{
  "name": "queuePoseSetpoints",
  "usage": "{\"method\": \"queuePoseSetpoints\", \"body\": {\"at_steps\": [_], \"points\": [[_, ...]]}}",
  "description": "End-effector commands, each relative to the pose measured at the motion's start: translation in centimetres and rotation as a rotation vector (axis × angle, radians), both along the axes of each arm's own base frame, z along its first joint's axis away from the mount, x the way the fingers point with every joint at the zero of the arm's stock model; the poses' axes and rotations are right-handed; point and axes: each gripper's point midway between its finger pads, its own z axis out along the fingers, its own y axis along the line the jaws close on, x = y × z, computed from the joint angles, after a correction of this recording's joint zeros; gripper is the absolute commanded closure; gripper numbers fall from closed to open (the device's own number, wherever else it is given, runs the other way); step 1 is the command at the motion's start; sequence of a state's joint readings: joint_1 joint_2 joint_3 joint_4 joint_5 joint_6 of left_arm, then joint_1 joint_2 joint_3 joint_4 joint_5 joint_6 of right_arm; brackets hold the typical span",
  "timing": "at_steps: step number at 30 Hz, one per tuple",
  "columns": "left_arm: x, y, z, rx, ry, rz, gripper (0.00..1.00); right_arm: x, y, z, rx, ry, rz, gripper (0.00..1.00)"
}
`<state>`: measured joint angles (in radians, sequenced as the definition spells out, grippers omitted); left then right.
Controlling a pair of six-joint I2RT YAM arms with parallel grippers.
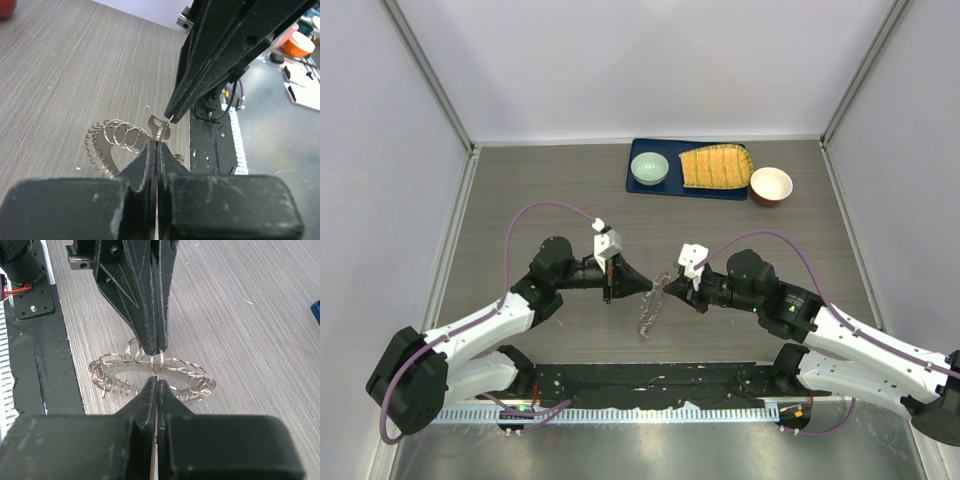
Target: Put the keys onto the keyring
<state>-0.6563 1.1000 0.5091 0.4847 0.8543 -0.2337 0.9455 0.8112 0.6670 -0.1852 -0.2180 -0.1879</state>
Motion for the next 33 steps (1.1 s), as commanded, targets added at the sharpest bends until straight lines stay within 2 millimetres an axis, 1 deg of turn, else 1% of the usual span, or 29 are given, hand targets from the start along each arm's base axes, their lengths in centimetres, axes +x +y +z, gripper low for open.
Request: {"method": "queuePoseSetpoints", "body": {"at_steps": [1,2,5,6,7,8,9,10,11,13,20,24,25,26,31,32,33], "points": [[1.9,0.4,3.7,-0.132,-0.029,0.148,1.0,0.2,-0.5,0.8,0.01,-0.002,-0.033,0.99],[2.1,0.4,3.9,-0.139,-0.024,0.166,1.0,0.2,-0.5,1.0,0.019,-0.004,-0.029,0.99],[1.7,0.1,4.4,-0.165,-0.028,0.166,1.0,-0.1,-0.1,0.7,0.031,0.009,-0.012,0.99],[1.9,-0.1,4.5,-0.173,-0.025,0.182,1.0,-0.1,0.0,0.6,0.034,0.013,-0.011,0.99],[1.4,-0.4,4.8,-0.187,-0.034,0.17,1.0,-0.1,0.1,0.5,0.036,0.018,-0.011,0.99],[1.4,-0.6,5.0,-0.196,-0.038,0.174,1.0,-0.1,0.3,0.6,0.05,0.018,-0.01,0.99],[1.4,-0.8,5.1,-0.202,-0.035,0.181,1.0,-0.2,0.4,0.3,0.048,0.026,-0.005,0.99],[1.0,-1.1,5.5,-0.217,-0.043,0.171,1.0,-0.2,0.5,0.3,0.053,0.027,-0.005,0.99],[0.9,-1.3,5.6,-0.223,-0.041,0.172,1.0,-0.2,0.7,0.5,0.067,0.021,0.001,0.99],[0.6,-1.6,6.0,-0.245,-0.048,0.167,1.0,-0.2,0.8,0.2,0.069,0.029,0.001,0.99],[0.1,-2.3,6.4,-0.275,-0.055,0.166,1.0,0.0,1.1,0.9,0.109,0.018,-0.008,0.99],[0.0,-2.3,5.6,-0.262,-0.04,0.167,1.0,0.6,0.5,1.5,0.122,-0.012,-0.053,0.99],[0.0,-2.1,5.5,-0.263,-0.039,0.175,1.0,0.7,0.3,1.5,0.12,-0.018,-0.062,0.99],[-0.2,-1.9,4.9,-0.253,-0.033,0.179,1.0,0.9,-0.1,1.6,0.115,-0.028,-0.08,0.99],[-0.2,-0.9,3.4,-0.234,-0.015,0.222,1.0,1.2,-0.8,2.6,0.117,-0.053,-0.108,0.99],[-0.3,-0.7,3.5,-0.236,-0.017,0.227,0.98,1.2,-0.8,2.7,0.119,-0.058,-0.11,0.99],[-0.3,-0.6,2.7,-0.214,-0.004,0.233,0.96,1.2,-0.9,2.9,0.122,-0.061,-0.111,0.99]]}}
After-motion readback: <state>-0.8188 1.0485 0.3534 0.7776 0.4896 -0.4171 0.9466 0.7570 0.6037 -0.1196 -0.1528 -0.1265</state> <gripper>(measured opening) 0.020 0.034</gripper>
